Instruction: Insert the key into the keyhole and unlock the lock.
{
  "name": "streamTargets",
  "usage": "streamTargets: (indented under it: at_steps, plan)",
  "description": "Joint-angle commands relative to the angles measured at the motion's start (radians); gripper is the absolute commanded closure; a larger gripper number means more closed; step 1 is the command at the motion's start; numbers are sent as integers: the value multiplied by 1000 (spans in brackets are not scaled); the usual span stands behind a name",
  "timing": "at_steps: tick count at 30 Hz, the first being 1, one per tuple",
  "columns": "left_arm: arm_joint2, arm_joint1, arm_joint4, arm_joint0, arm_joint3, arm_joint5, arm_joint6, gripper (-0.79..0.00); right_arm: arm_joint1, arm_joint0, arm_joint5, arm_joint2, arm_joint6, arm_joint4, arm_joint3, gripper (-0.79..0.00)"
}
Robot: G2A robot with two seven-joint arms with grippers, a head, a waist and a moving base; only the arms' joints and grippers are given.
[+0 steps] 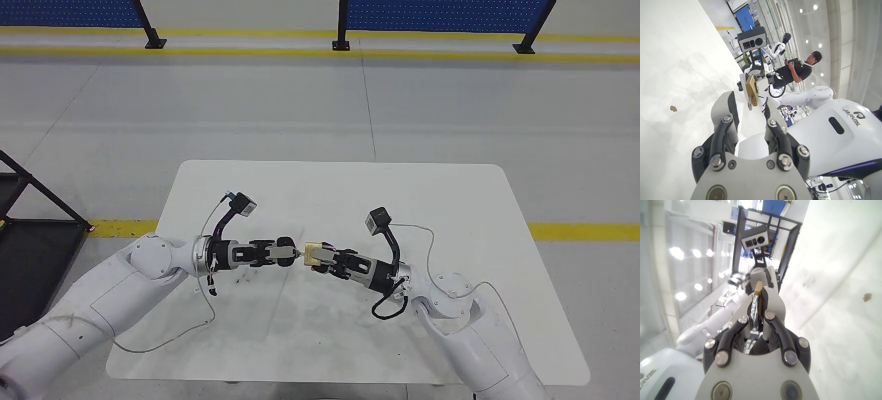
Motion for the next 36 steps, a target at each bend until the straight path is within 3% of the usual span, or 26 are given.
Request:
streamTargets:
  at_steps: [1,11,16,36]
  plan:
    - [-14,0,9,10,-5,9,1,-191,0,0,0,0,0,0,0,0]
    - [-72,-2,24,56,-22,39,-22,-151,0,0,0,0,0,0,0,0]
    - [-97,-5,30,76,-24,54,-33,0,0,0,0,0,0,0,0,0]
    - [-149,-54,16,94,-11,166,-87,0,0,0,0,0,0,0,0,0]
